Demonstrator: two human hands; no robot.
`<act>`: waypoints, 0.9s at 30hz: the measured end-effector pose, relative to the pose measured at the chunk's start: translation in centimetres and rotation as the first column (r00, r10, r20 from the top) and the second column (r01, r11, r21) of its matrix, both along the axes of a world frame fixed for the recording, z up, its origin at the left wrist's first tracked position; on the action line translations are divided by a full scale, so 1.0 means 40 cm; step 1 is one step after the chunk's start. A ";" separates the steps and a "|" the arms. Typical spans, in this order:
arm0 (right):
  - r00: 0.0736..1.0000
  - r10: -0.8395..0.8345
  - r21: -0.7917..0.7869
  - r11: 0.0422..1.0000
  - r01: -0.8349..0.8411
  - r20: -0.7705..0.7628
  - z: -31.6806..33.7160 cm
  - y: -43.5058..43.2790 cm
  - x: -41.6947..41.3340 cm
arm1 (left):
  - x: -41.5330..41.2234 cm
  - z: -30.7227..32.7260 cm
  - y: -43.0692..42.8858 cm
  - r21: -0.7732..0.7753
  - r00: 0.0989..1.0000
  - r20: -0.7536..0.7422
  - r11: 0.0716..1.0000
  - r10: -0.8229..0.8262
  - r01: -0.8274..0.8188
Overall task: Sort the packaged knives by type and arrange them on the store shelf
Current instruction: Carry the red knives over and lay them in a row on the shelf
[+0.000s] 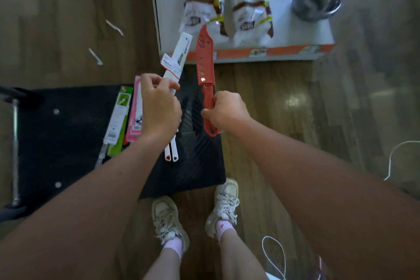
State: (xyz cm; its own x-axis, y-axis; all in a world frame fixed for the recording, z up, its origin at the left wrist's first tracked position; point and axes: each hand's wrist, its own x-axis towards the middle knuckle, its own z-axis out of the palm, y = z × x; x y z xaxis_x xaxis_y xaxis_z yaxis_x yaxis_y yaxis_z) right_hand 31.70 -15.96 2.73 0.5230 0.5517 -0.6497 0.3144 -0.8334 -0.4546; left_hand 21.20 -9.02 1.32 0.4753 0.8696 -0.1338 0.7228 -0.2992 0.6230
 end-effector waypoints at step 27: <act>0.990 -0.141 0.415 0.902 0.119 0.024 1.239 0.146 0.060 | 0.062 1.196 0.178 0.070 0.802 0.596 0.997 -0.035 -0.009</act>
State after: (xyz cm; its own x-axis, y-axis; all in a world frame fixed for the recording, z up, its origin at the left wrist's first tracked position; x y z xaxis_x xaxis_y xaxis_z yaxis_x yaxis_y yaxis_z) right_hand 34.10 -10.11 52.29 0.6353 0.6886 -0.3497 0.2484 -0.6109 -0.7517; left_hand 23.67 -1.89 49.16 0.4534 0.8590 0.2378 0.2100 -0.3622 0.9081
